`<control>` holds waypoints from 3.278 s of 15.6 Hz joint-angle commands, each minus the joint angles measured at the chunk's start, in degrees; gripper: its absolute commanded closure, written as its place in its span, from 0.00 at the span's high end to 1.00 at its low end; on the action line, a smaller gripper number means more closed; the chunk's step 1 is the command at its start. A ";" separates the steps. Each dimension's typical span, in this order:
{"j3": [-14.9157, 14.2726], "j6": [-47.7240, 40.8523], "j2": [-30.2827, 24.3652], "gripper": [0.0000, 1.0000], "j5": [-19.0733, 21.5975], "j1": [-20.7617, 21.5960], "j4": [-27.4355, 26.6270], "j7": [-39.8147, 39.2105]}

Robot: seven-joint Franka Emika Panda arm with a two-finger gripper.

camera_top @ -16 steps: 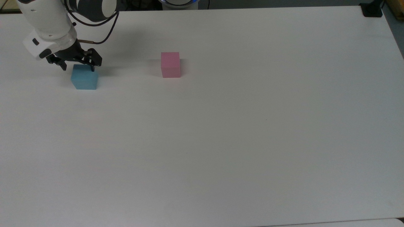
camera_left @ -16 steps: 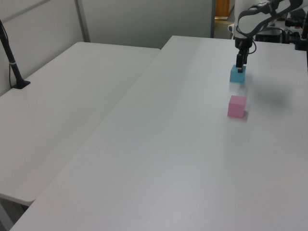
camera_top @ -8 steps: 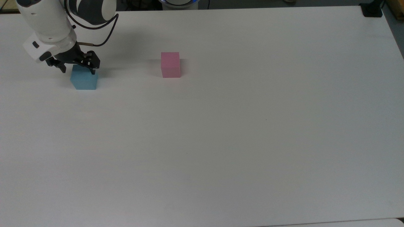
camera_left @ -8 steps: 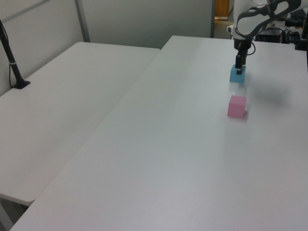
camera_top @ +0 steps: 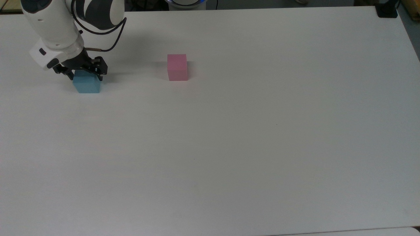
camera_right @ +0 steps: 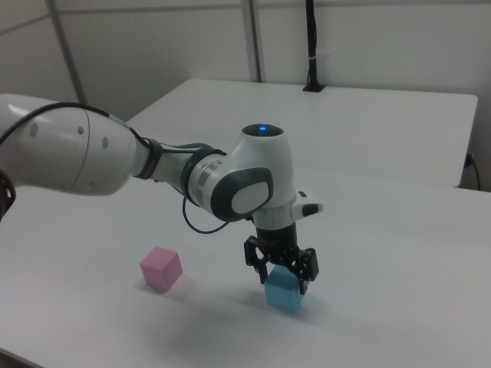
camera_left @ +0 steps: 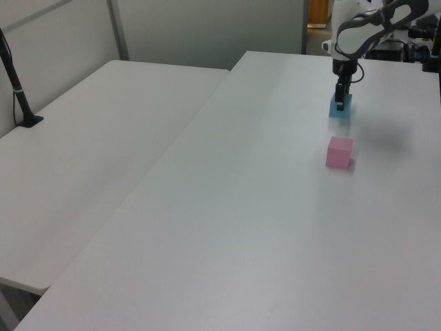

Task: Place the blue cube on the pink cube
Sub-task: 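Close the gripper around the light-blue cube, then lift the light-blue cube and carry it toward the pink cube, then lower the light-blue cube onto the top of the pink cube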

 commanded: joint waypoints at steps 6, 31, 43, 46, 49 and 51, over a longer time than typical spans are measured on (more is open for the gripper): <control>0.83 1.70 -0.24 0.17 0.63 -0.43 -0.10 -1.85; 1.18 -36.27 -11.92 0.25 3.71 17.39 26.53 17.82; 1.18 -36.72 -23.16 0.25 3.71 24.61 13.29 20.29; 1.18 -35.66 -27.56 0.25 3.71 26.63 7.30 20.38; 1.18 -35.75 -29.15 0.25 3.71 27.42 5.62 22.39; 1.18 -35.31 -29.68 0.25 3.62 28.21 3.78 22.75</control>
